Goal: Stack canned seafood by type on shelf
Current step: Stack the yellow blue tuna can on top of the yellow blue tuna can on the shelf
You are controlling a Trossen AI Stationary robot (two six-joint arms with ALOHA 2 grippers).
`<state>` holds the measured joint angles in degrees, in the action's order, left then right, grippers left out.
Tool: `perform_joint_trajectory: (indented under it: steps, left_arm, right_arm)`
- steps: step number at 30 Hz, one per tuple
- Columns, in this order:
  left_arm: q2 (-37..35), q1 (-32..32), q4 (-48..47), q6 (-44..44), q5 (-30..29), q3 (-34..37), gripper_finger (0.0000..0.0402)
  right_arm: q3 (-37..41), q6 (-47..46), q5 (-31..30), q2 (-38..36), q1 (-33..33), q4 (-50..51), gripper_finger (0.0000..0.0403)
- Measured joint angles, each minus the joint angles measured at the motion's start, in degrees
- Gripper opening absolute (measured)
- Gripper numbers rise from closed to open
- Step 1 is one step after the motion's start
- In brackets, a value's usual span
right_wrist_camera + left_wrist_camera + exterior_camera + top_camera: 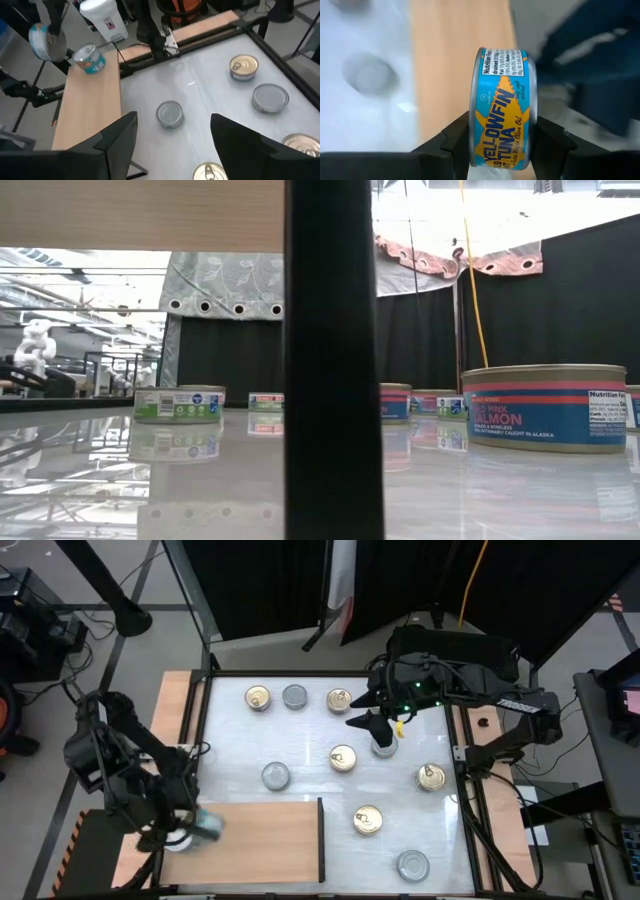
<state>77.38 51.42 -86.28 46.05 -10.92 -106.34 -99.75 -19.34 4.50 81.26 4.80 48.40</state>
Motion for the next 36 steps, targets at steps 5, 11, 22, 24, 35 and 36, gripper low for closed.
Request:
perform_joint_trajectory:
  steps: [5, 11, 22, 24, 35, 36]
  left_arm:
    - [-0.81, -3.40, 0.00, -9.44, -9.13, -0.02, 0.0163]
    - [-4.52, -7.04, -3.27, -19.42, -16.08, 0.30, 0.0163]
    - [-21.10, -8.98, -3.65, -20.18, -30.52, 8.40, 0.0163]
    - [-24.59, -8.98, -3.72, -19.93, -32.71, 10.05, 0.0163]
    - [-30.71, -8.98, 1.58, -34.92, -40.47, 15.93, 0.0163]
    - [-30.50, -8.98, 2.11, -37.80, -40.78, 15.96, 0.0163]
  right_arm:
    - [0.00, -3.49, 0.36, 0.61, -0.20, -0.30, 0.0242]
    - [0.00, -8.13, 0.36, 0.80, -0.52, -0.59, 0.0242]
    - [0.00, -10.24, -0.74, 0.78, -0.24, -1.02, 0.0242]
    - [0.00, -10.23, -1.91, 0.80, -0.24, -2.12, 0.0242]
    - [-0.06, 10.97, -7.77, 12.75, -1.62, -40.02, 0.0247]
    - [-0.06, 12.17, -7.82, 14.67, -1.64, -45.16, 0.0250]
